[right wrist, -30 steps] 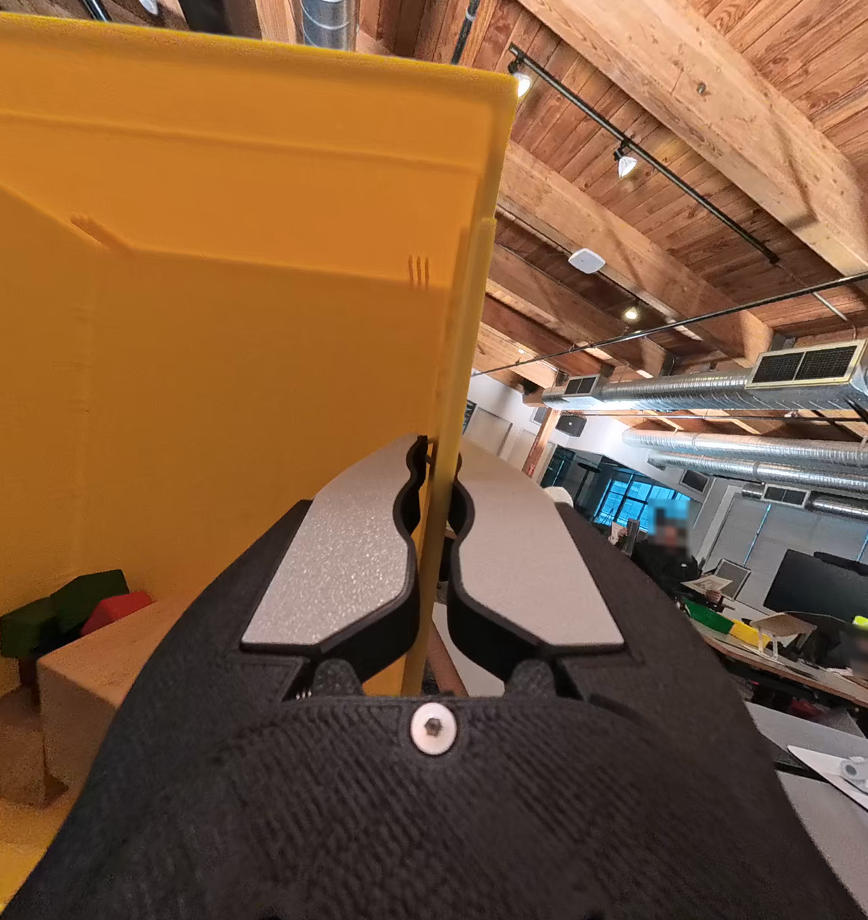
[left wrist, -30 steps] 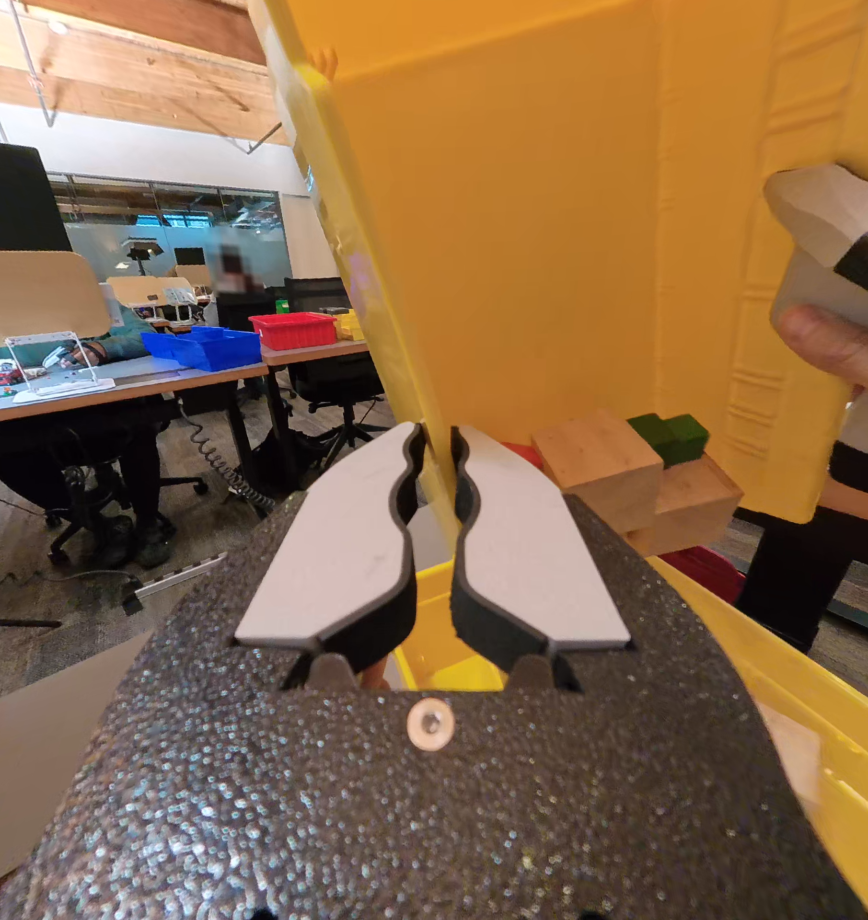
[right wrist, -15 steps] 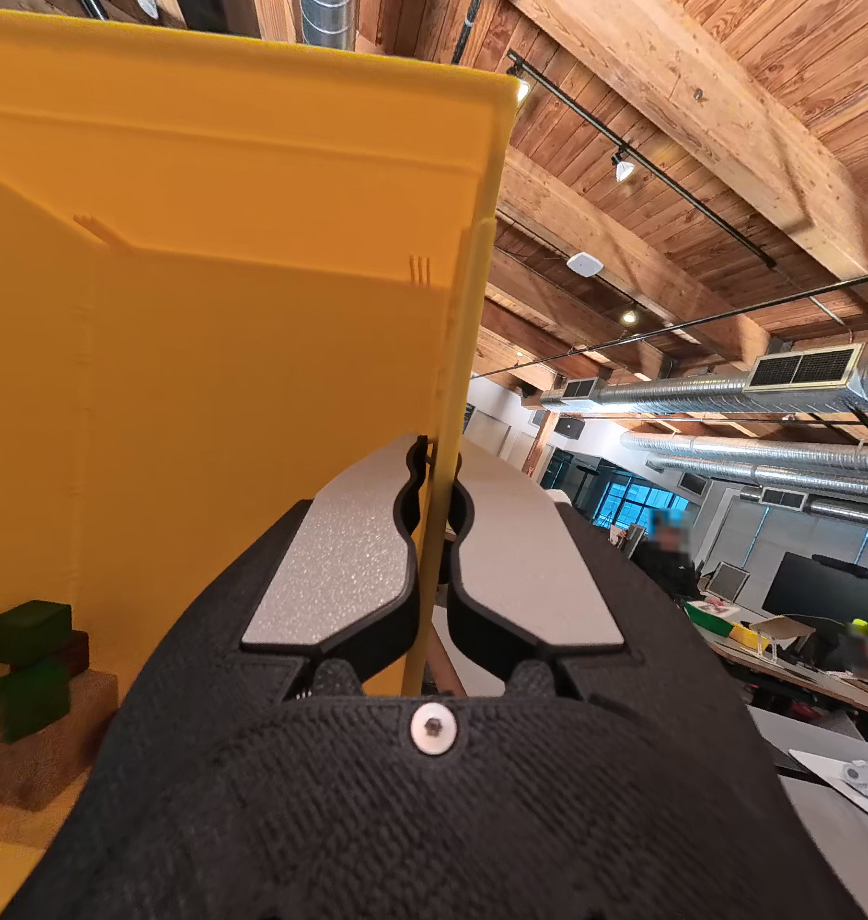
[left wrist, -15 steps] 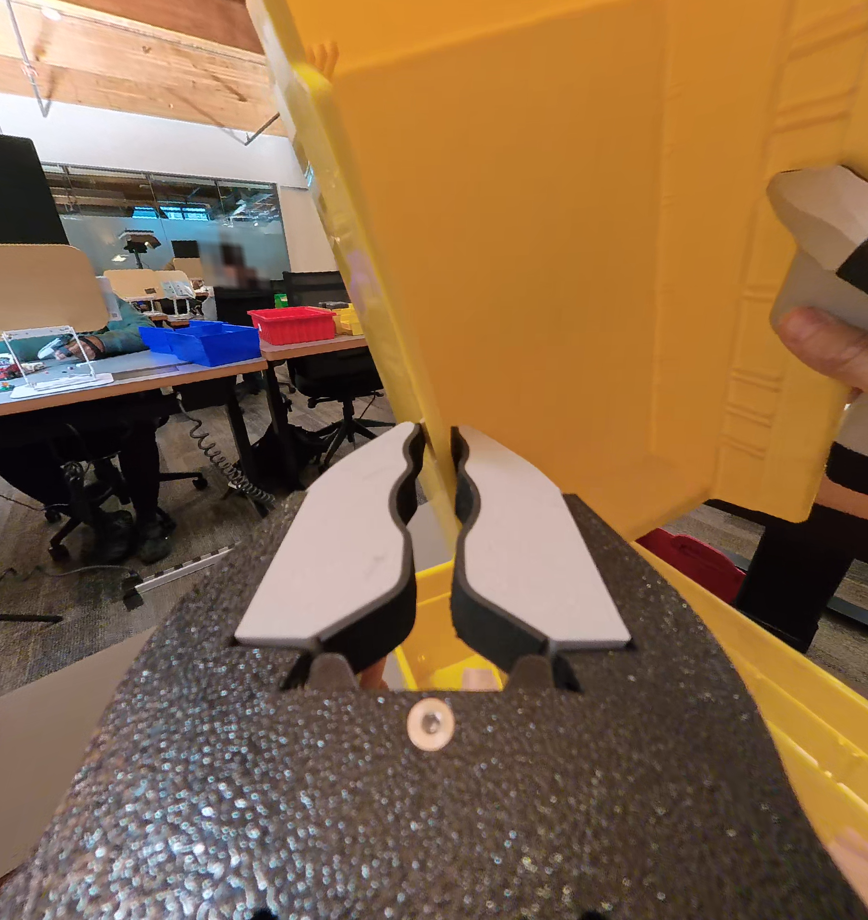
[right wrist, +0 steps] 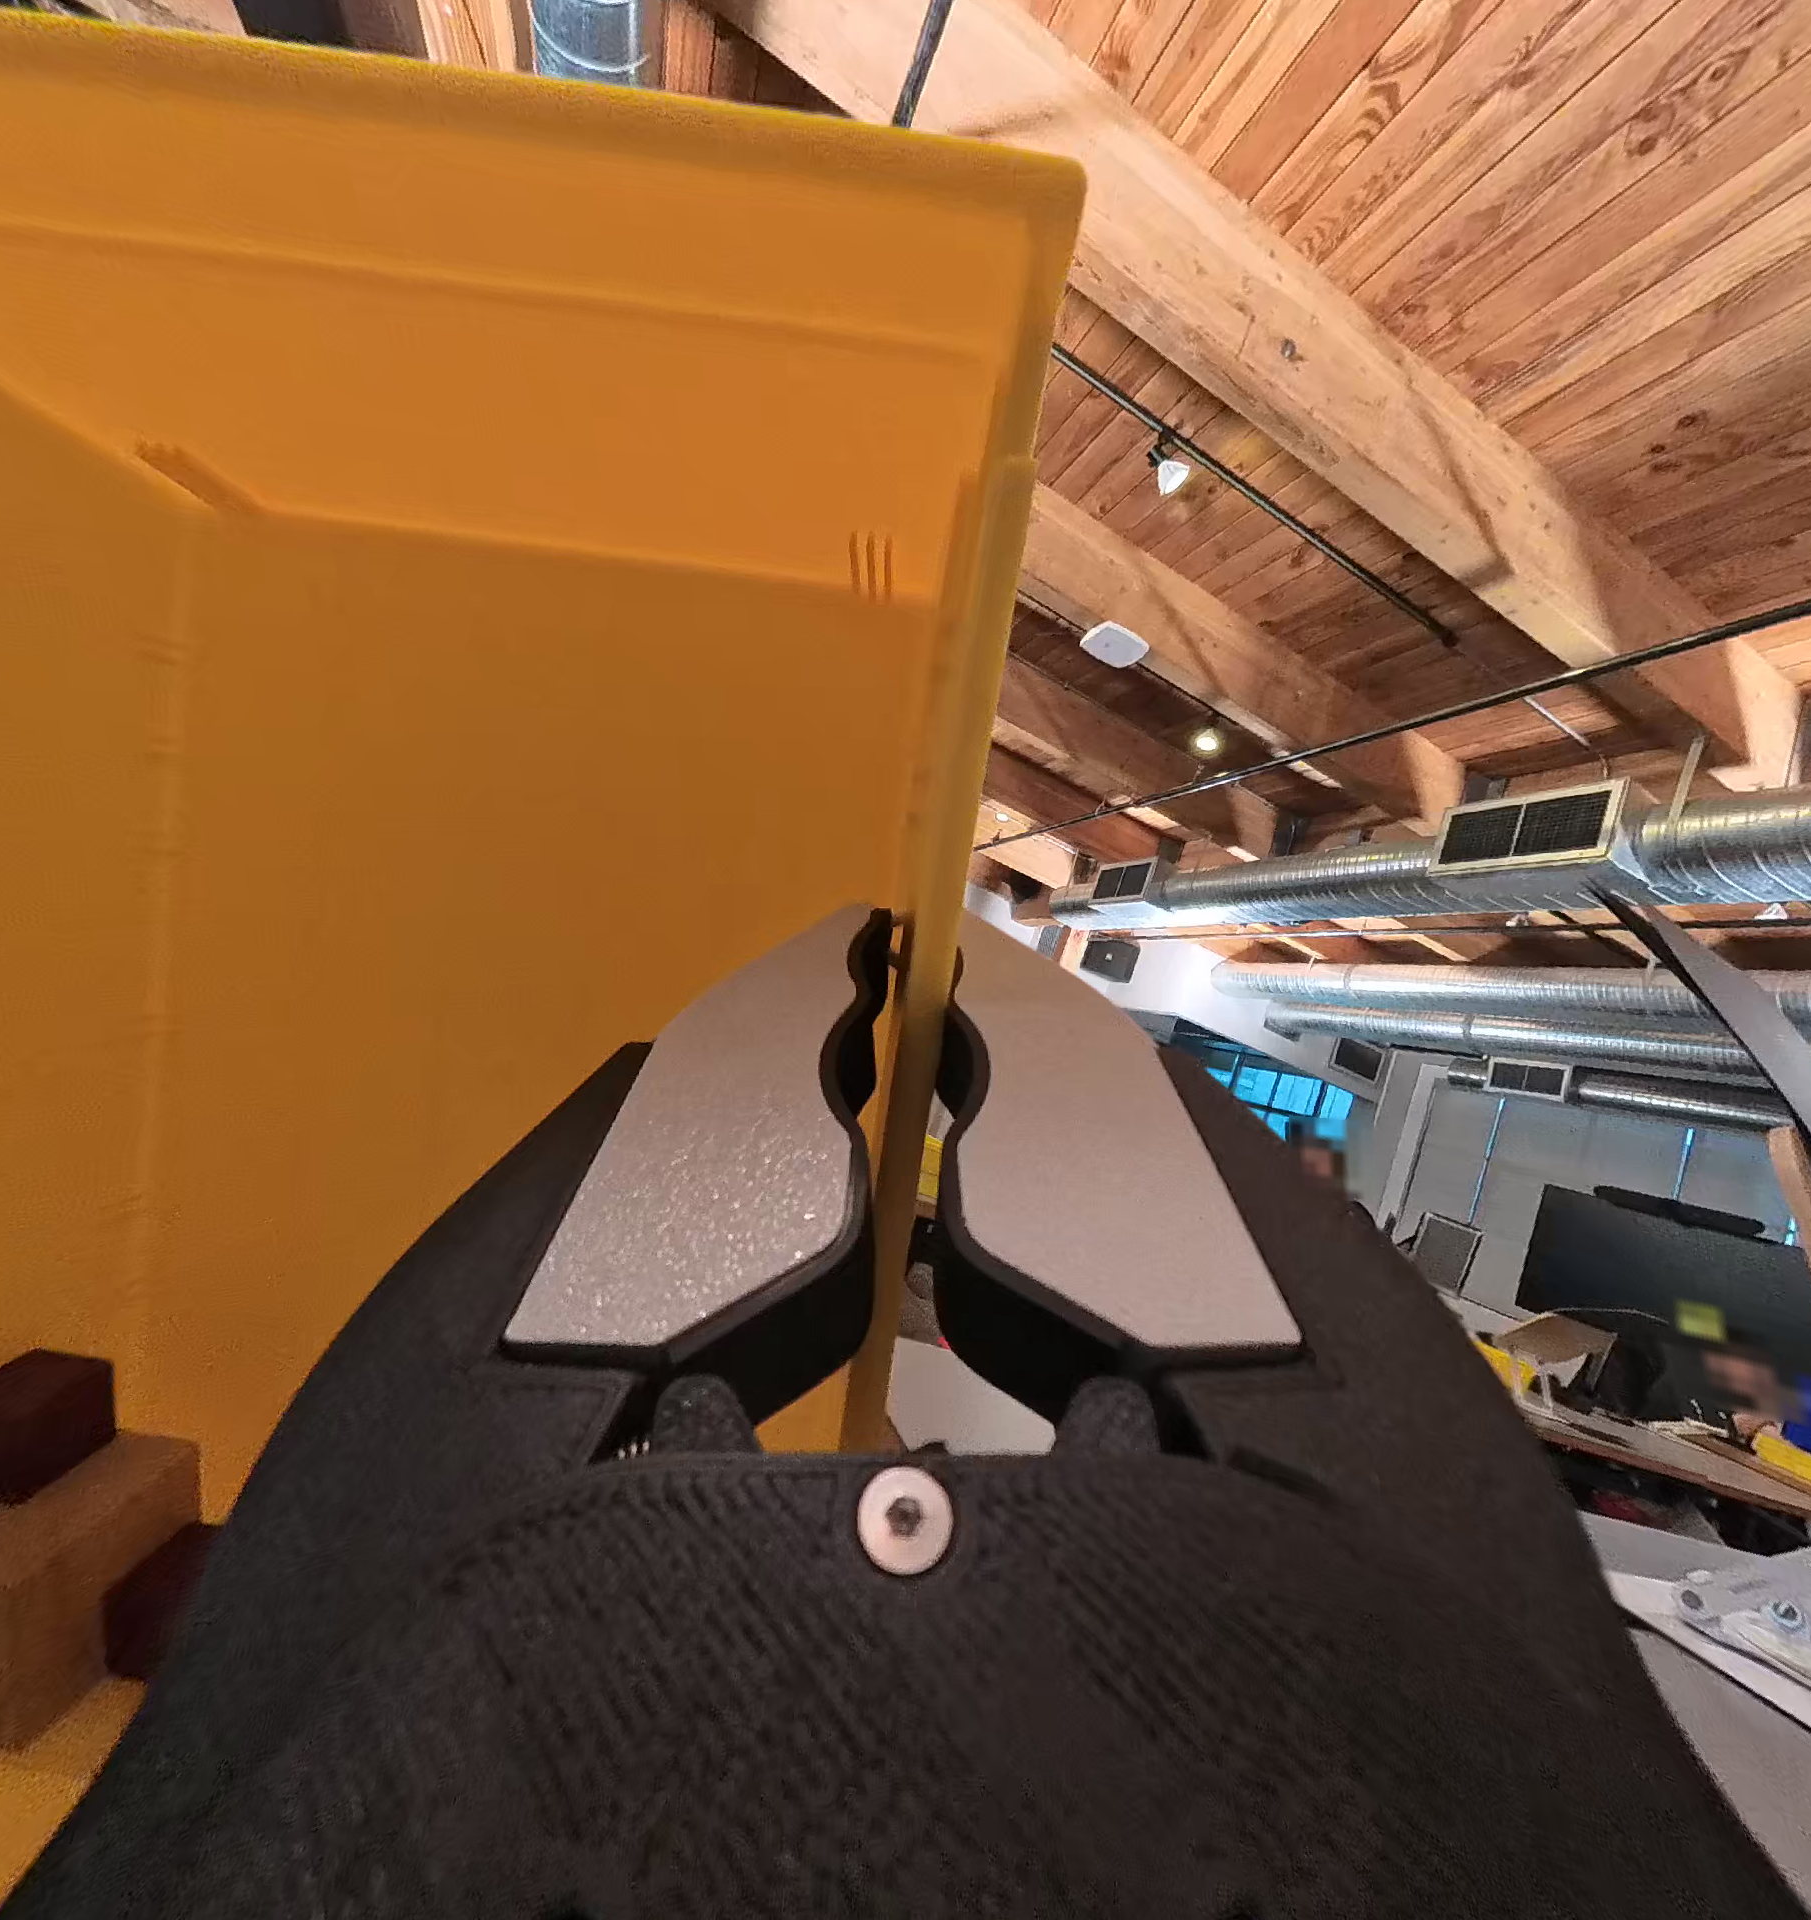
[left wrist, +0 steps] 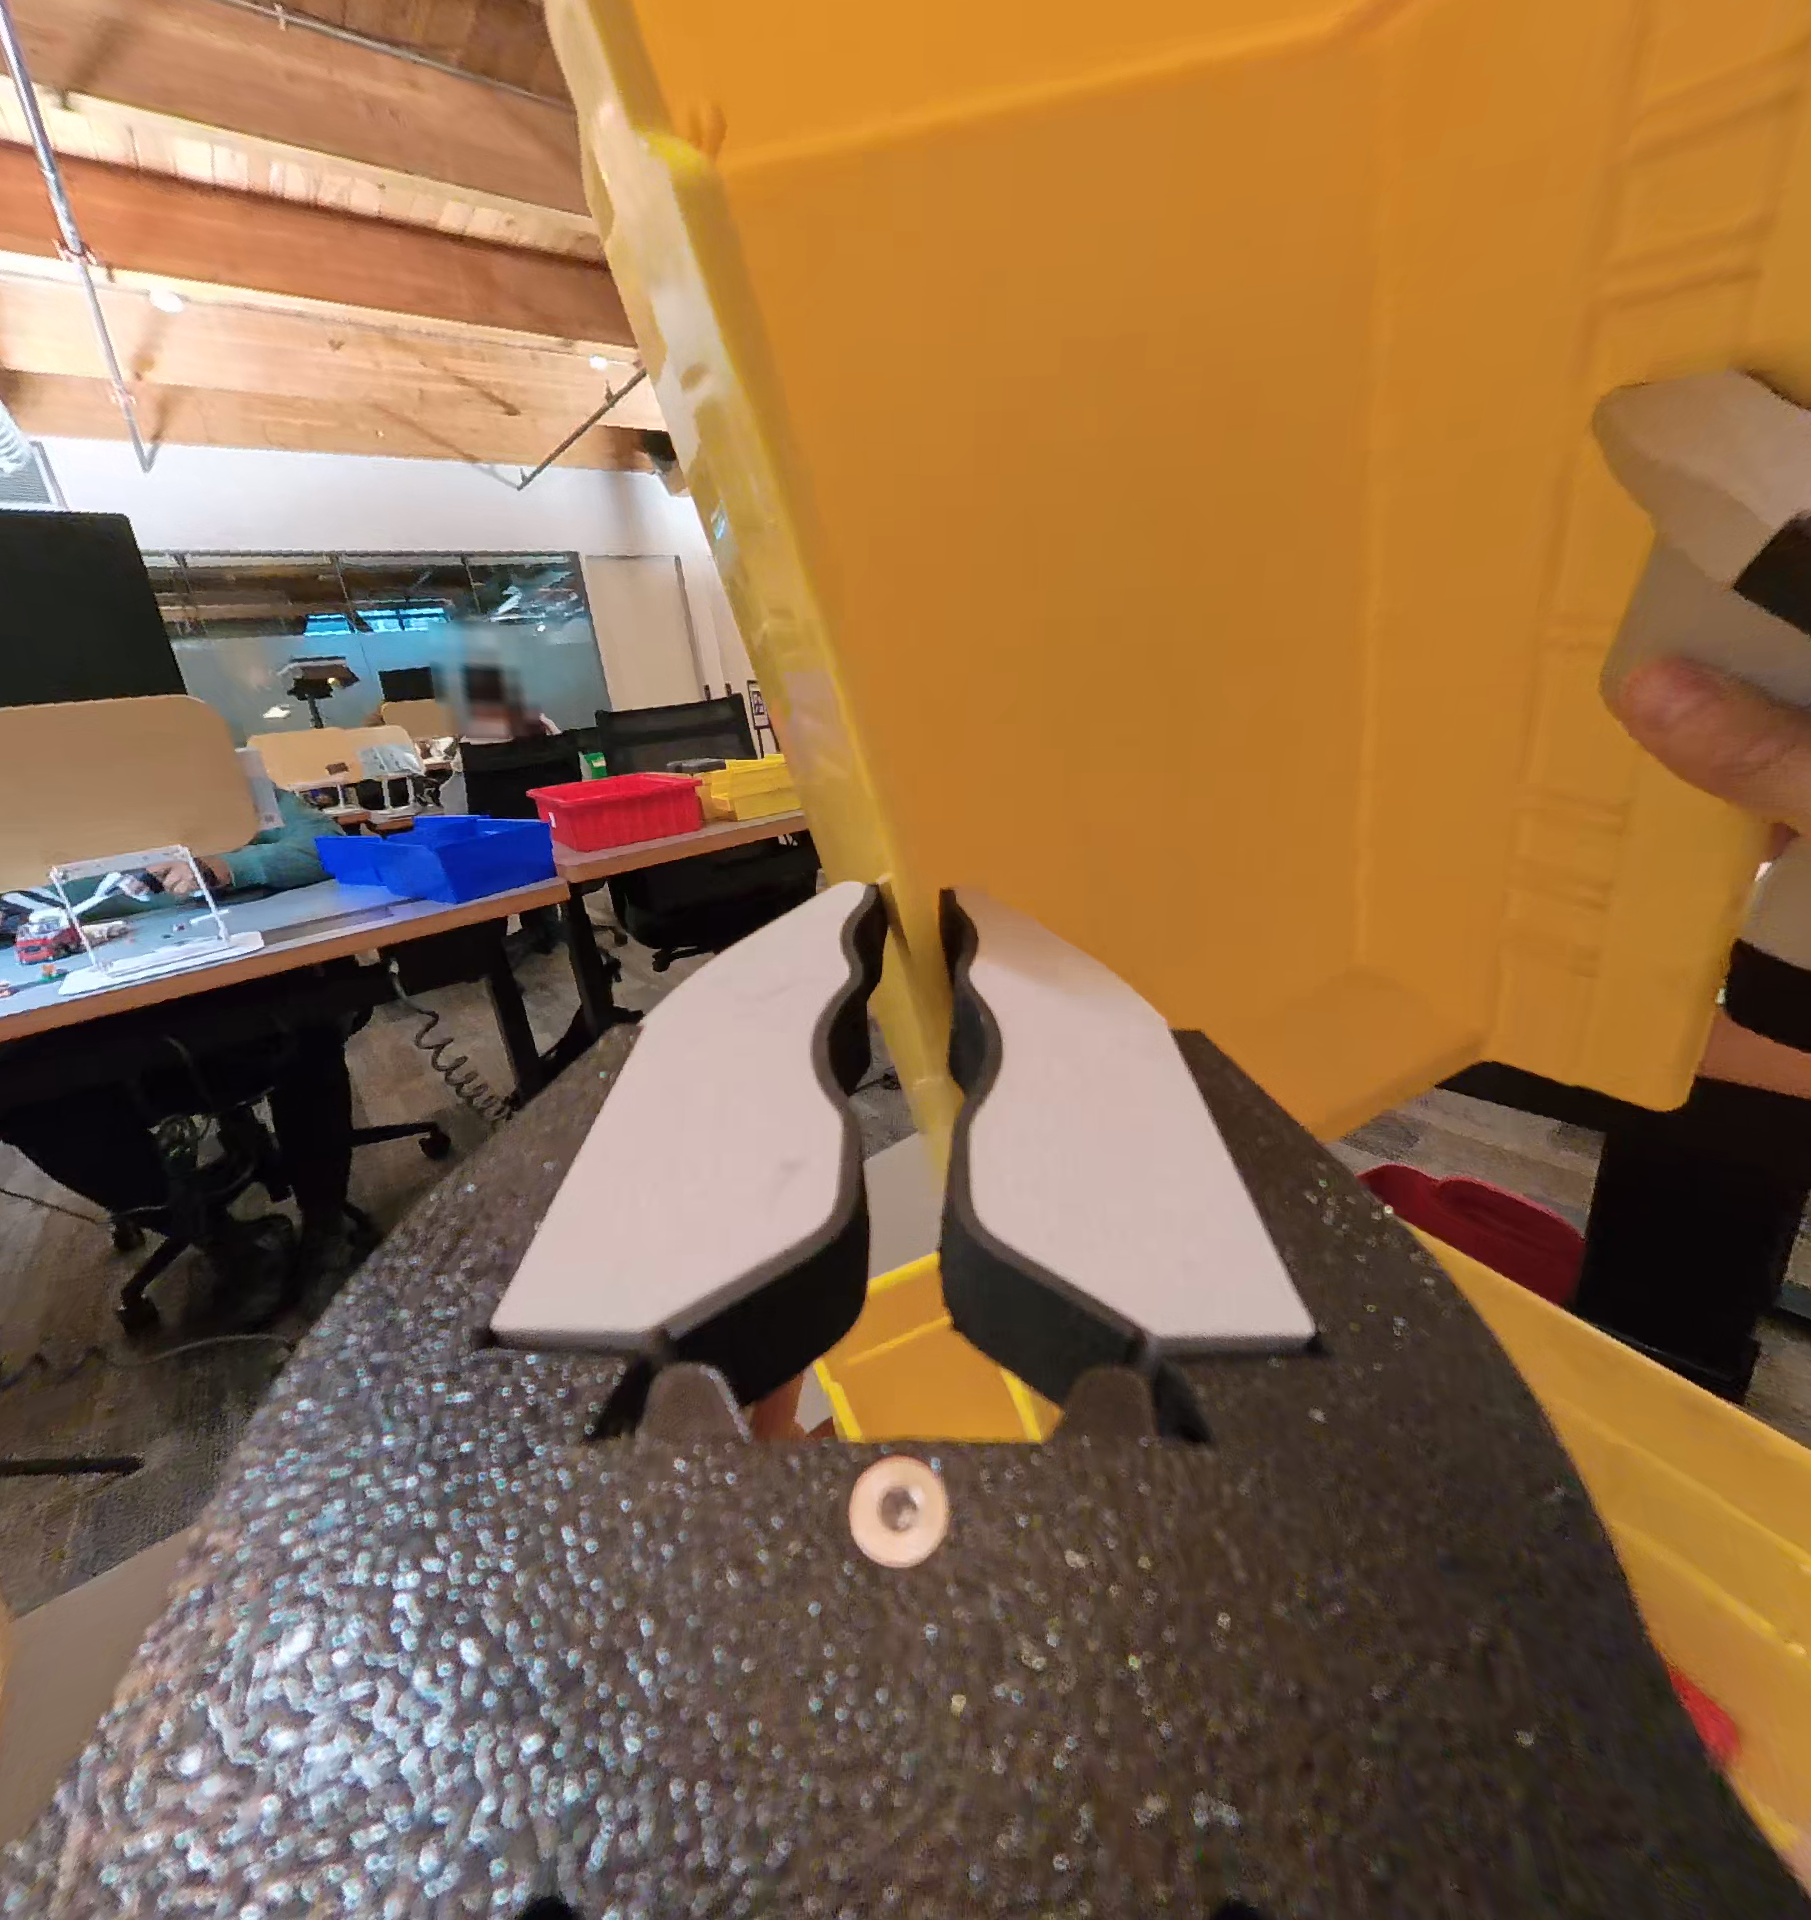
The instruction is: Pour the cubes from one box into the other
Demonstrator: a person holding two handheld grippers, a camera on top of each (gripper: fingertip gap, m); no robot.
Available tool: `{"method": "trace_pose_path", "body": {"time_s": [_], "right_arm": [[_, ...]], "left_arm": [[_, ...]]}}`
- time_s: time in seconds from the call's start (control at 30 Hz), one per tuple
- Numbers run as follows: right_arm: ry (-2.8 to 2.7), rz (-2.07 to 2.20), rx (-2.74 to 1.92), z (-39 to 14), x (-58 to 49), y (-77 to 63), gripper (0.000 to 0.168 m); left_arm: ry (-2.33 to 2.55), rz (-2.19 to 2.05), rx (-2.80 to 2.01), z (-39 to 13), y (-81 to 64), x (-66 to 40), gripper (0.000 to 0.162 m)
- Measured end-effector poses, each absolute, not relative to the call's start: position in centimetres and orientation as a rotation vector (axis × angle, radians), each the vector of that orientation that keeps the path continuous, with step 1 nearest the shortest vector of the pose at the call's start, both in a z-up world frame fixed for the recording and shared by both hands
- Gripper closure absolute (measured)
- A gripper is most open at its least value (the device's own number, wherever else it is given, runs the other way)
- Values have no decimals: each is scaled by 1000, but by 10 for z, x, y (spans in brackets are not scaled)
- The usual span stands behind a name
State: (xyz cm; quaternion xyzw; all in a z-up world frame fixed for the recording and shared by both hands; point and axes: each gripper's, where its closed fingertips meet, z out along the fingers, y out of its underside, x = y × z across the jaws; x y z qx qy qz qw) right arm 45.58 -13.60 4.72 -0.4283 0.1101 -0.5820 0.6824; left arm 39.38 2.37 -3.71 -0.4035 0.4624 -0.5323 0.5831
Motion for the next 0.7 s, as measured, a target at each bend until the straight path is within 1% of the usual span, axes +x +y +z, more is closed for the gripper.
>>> {"method": "trace_pose_path", "body": {"time_s": [0.2, 0.33, 0.7], "right_arm": [[243, -1322, -987, 48, 453, -131, 162], [227, -1323, -927, 57, 445, -134, 163], [254, -1317, -1017, 58, 435, -128, 162]], "left_arm": [[1090, -1230, -963, -42, 29, 395, 153], [1062, -1237, -925, -30, 28, 388, 153], [1100, -1221, -992, -30, 34, 378, 153]]}}
